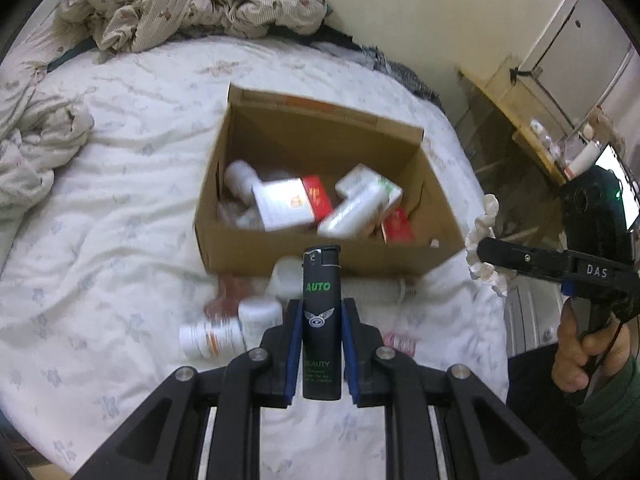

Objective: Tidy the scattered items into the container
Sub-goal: 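Lower the black lighter and white crumpled object into the cardboard box and open both grippers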

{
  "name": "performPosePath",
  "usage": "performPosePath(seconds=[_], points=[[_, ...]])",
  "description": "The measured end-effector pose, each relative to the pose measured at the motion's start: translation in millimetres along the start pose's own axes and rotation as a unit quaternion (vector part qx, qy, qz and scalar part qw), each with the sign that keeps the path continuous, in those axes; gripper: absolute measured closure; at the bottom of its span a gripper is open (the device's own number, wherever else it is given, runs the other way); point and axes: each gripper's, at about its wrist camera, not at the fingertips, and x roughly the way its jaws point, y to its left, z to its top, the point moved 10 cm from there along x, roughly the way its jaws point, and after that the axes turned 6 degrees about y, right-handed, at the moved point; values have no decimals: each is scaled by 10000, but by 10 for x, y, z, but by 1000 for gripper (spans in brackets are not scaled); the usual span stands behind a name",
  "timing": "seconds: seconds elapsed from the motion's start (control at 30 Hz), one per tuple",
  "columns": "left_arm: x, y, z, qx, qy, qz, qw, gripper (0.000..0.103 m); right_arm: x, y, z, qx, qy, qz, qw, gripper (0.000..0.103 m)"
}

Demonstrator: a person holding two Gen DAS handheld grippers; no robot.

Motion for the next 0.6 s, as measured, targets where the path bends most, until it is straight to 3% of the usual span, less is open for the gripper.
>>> performPosePath(seconds=[0.4, 0.6], points=[[129, -15, 676, -156, -207, 53, 9997, 84, -77, -289, 749, -140, -545, -343, 9978, 82], [445, 60, 863, -311, -56, 127, 9994, 84, 144, -496, 794, -67, -225, -581, 9980, 82]])
